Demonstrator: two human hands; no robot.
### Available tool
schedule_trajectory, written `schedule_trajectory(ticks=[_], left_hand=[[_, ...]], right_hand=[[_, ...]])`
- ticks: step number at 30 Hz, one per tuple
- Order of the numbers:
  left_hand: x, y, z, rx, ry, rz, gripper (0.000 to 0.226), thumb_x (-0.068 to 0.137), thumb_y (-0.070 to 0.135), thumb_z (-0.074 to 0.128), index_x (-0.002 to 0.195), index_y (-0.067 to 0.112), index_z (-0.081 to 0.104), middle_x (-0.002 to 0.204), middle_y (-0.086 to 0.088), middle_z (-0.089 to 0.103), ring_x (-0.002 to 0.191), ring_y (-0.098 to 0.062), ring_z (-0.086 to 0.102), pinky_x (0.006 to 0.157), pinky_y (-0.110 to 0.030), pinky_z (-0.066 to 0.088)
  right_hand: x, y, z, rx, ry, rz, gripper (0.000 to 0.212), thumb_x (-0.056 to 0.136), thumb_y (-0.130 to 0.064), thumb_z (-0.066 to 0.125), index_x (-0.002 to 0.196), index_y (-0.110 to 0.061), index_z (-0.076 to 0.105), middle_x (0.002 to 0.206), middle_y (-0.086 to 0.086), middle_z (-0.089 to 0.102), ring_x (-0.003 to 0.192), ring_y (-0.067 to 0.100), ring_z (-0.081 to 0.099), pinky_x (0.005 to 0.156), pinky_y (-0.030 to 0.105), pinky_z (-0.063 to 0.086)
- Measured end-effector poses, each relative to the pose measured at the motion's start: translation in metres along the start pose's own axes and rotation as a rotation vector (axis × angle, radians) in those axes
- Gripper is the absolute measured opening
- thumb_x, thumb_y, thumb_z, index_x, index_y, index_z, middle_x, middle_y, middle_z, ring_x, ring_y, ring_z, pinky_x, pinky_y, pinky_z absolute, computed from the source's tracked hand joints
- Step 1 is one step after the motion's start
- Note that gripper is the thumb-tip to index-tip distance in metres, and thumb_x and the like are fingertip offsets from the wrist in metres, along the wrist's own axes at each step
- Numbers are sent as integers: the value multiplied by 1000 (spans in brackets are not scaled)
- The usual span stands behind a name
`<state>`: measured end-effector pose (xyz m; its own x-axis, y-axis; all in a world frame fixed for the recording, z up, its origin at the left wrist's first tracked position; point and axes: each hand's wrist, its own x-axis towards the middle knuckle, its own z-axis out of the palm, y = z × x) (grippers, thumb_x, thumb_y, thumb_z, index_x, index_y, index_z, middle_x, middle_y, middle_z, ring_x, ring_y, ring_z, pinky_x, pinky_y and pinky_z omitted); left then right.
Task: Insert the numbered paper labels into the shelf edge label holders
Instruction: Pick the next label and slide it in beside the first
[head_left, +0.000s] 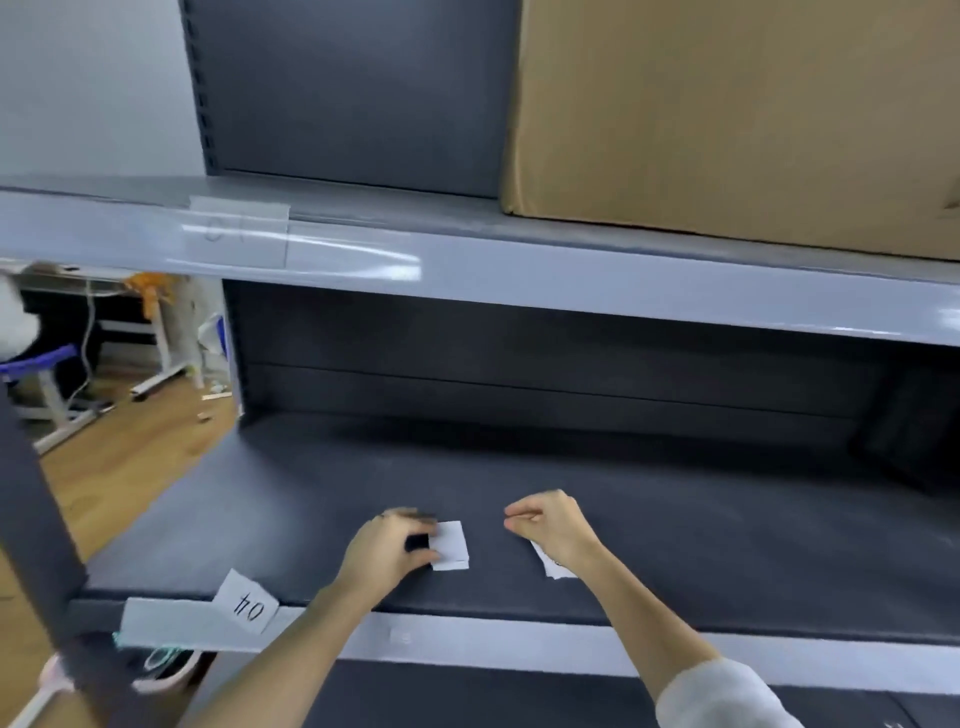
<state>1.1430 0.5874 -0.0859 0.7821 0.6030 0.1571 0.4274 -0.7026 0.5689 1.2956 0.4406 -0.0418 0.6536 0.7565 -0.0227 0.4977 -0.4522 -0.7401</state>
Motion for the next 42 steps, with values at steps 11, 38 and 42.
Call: schedule_trajectory(ticks=[11, 38, 42], left_hand=[[27, -13, 18, 106, -130, 127, 38, 83, 31, 66, 119, 20, 62, 134, 12, 55, 136, -2, 32, 109, -20, 30], [36, -12, -21, -478, 92, -205, 34, 87, 8, 58, 59, 25, 65, 50, 20, 66, 44, 4, 61, 47, -8, 42], [35, -15, -16, -249, -12, -246, 41, 84, 14, 61, 45, 25, 57, 49, 9, 58, 41, -1, 48, 46, -8, 36]], right_hand=[[52, 22, 29, -3, -130, -37, 27, 87, -13, 61, 113, -5, 65, 115, 10, 68, 108, 15, 62, 70, 5, 41], [53, -19, 28, 54, -132, -85, 27, 84, -9, 60, 61, -23, 61, 62, -10, 60, 55, -1, 53, 53, 3, 40], [53, -16, 34, -32, -174, -33, 25, 84, -8, 58, 62, -20, 61, 60, -10, 58, 53, 1, 51, 56, 12, 42]])
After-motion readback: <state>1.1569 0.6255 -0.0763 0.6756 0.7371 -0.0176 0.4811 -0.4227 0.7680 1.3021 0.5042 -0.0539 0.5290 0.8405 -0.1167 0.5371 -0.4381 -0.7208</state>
